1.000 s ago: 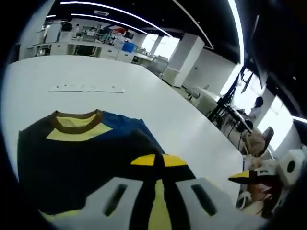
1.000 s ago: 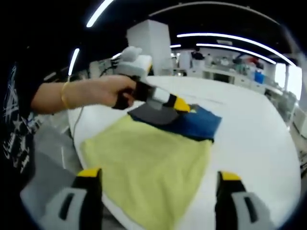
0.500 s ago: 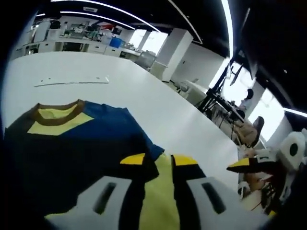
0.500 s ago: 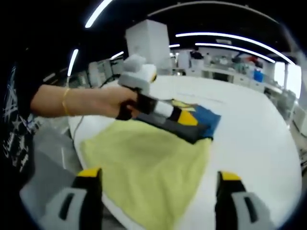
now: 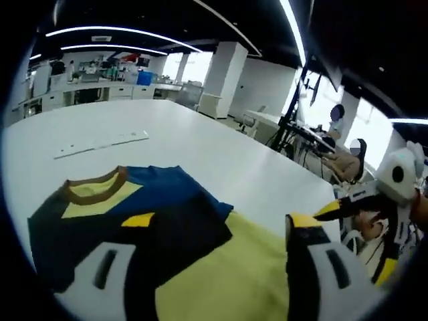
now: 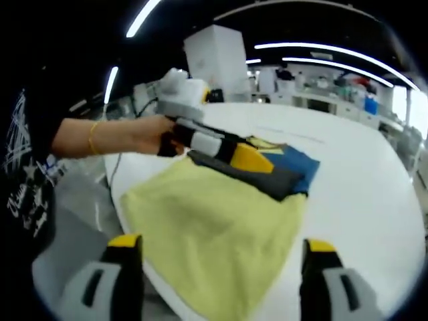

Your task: Fold the garment on the visible template until the final outline fits inside the template.

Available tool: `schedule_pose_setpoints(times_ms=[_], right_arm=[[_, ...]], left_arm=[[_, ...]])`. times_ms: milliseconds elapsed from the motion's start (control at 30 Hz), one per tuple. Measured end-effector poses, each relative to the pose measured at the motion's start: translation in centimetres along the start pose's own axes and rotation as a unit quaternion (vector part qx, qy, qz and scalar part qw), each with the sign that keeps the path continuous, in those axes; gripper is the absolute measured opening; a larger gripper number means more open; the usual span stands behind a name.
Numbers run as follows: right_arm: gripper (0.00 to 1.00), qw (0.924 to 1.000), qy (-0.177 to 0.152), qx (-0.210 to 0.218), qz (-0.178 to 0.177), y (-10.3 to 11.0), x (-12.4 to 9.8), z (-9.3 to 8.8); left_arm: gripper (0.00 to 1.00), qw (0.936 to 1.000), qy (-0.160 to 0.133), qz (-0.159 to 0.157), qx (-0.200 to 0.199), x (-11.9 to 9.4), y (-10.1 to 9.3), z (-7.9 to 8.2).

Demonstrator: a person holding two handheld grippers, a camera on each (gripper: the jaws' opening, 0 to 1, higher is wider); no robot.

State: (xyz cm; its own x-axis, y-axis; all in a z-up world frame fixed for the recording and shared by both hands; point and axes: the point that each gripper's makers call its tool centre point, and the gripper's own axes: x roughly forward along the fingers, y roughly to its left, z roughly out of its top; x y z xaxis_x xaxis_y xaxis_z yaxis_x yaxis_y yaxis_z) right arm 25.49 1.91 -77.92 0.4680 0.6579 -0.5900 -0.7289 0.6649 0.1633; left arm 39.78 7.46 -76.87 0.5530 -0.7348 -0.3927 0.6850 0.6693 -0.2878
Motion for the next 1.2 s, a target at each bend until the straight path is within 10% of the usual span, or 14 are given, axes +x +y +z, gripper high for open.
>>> schedule_pose_setpoints(times_ms=[233, 1200], right_arm=[[0.99, 0.9995, 0.010, -0.002, 0.029, 0.4, -0.1, -0.4], [0.95, 0.9887, 0.091, -0.087, 0.081, 1.9, -0.3, -3.0]], left_arm=[[0.99, 0.9999, 0.001, -0.004, 0.010, -3.2, 0.5, -0.7], [0.99, 0.9945, 0.067, -0.019, 0.079, -14.5, -1.9, -7.6]])
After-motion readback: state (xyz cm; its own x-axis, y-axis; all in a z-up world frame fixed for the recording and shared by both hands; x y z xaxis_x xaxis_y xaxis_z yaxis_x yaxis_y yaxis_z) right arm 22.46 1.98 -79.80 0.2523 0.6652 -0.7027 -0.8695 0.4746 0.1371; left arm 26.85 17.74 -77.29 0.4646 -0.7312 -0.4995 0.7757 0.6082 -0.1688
